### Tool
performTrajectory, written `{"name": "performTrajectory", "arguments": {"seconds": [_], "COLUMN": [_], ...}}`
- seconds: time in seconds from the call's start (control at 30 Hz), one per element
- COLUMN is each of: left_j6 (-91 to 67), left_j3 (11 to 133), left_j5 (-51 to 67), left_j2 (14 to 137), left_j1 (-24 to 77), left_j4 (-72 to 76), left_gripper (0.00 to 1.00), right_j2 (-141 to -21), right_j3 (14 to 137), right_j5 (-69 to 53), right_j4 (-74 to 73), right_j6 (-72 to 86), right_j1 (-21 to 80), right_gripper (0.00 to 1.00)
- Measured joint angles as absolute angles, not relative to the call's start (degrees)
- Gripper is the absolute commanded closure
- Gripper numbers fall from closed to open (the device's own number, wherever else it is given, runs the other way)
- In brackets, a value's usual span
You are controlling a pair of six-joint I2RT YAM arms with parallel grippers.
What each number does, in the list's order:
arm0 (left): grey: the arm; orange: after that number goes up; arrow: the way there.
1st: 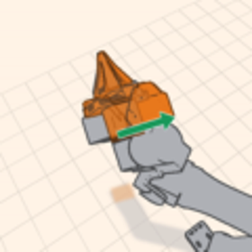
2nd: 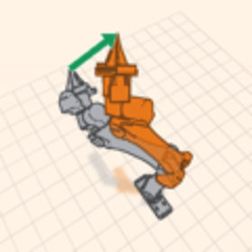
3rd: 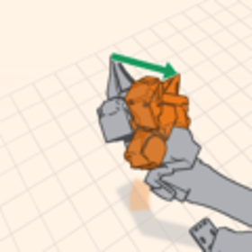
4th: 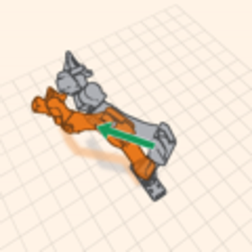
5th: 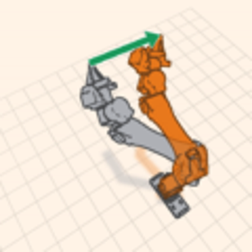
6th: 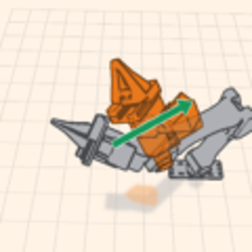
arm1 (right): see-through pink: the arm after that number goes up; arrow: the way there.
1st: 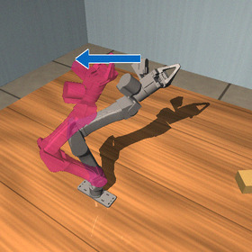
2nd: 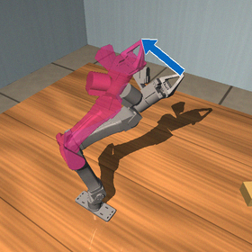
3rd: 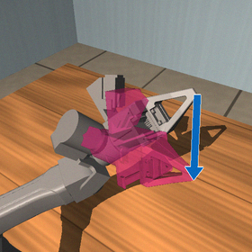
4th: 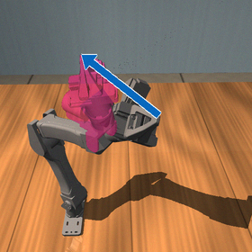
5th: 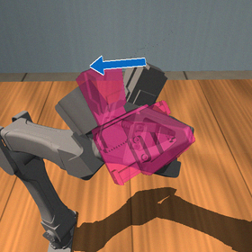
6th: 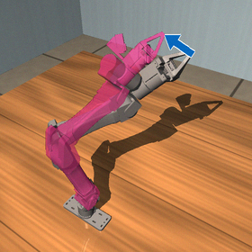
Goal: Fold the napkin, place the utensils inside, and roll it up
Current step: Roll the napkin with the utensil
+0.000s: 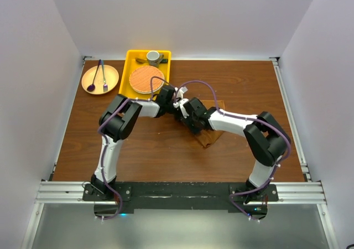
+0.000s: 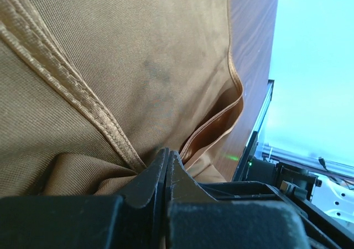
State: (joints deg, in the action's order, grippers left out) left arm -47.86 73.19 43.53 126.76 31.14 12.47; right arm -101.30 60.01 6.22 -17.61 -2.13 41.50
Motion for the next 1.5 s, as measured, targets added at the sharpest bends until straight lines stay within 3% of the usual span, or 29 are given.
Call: {"name": "performTrajectory", "arguments": {"seconds": [0.07, 0.1, 0.3, 0.57, 0.87, 1.03, 1.07, 1.13, 1.37, 1.5], "left_j6": [-47.33, -47.33, -47.35, -45.34, -43.33, -40.71, -39.97, -38.70, -37.30, -40.16], "left_j3": [74.70, 75.72, 83.29, 95.44, 100.27, 100.29, 100.27, 99.90, 90.21, 84.79], "left_j5": [43.51, 43.46, 42.63, 37.69, 32.47, 27.27, 25.78, 23.29, 15.68, 11.00], "left_j2": [126.76, 126.76, 126.78, 128.75, 127.37, 124.14, 122.93, 120.07, 105.71, 103.37], "left_j1": [30.74, 30.48, 28.75, 27.24, 24.77, 24.43, 24.43, 24.45, 25.71, 30.00], "left_j4": [9.02, 6.87, -3.73, -13.43, -18.24, -22.55, -23.73, -25.45, -29.04, -30.92], "left_gripper": [0.90, 0.82, 0.66, 0.64, 0.59, 0.56, 0.49, 0.45, 0.42, 0.37], "right_j2": [-102.06, -102.41, -103.07, -101.45, -100.68, -102.56, -103.55, -106.24, -115.39, -117.38], "right_j3": [61.21, 61.69, 62.39, 58.06, 54.70, 54.59, 54.89, 56.12, 59.75, 59.29], "right_j5": [5.17, 4.49, -0.25, -5.08, -15.22, -23.44, -26.04, -31.81, -49.93, -55.77], "right_j4": [-18.15, -18.24, -16.95, -8.19, -5.48, -3.95, -3.33, -2.52, 0.69, 1.08], "right_j6": [-1.87, -1.41, 4.36, 13.89, 20.78, 23.99, 24.71, 26.41, 32.58, 33.74], "right_j1": [41.43, 41.28, 40.45, 39.64, 34.39, 30.87, 30.02, 28.38, 23.16, 20.38], "right_gripper": [0.96, 0.97, 0.99, 1.00, 1.00, 1.00, 1.00, 1.00, 1.00, 1.00]}}
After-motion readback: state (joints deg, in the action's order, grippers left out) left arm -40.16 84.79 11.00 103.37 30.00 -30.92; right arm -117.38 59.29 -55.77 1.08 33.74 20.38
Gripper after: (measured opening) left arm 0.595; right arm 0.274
